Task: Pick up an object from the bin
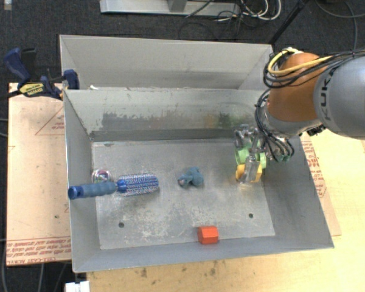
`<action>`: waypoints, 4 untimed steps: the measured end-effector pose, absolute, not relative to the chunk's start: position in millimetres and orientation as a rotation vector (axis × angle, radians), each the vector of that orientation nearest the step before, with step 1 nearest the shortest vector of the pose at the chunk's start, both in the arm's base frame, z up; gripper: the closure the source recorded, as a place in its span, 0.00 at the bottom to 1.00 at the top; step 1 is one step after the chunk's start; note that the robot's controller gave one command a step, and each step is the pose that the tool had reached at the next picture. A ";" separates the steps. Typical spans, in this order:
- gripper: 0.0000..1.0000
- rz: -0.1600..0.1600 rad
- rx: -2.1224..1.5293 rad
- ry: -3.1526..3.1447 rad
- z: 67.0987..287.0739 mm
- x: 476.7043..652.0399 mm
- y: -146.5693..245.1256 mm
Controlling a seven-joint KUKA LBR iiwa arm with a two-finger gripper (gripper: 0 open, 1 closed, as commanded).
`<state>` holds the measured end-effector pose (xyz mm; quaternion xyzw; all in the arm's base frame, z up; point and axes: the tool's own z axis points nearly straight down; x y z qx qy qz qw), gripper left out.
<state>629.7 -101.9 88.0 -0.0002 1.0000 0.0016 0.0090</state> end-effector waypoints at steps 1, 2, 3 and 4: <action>0.00 0.035 -0.142 3.112 80.1 617.0 -113.9; 1.00 0.034 -0.147 3.114 80.5 617.0 -113.5; 1.00 -0.002 -0.979 2.978 151.4 585.1 -117.8; 0.00 0.001 -0.978 2.981 149.6 584.4 -117.8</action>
Offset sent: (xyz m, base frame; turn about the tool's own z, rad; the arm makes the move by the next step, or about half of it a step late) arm -0.0230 -0.0275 -0.0180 -0.0872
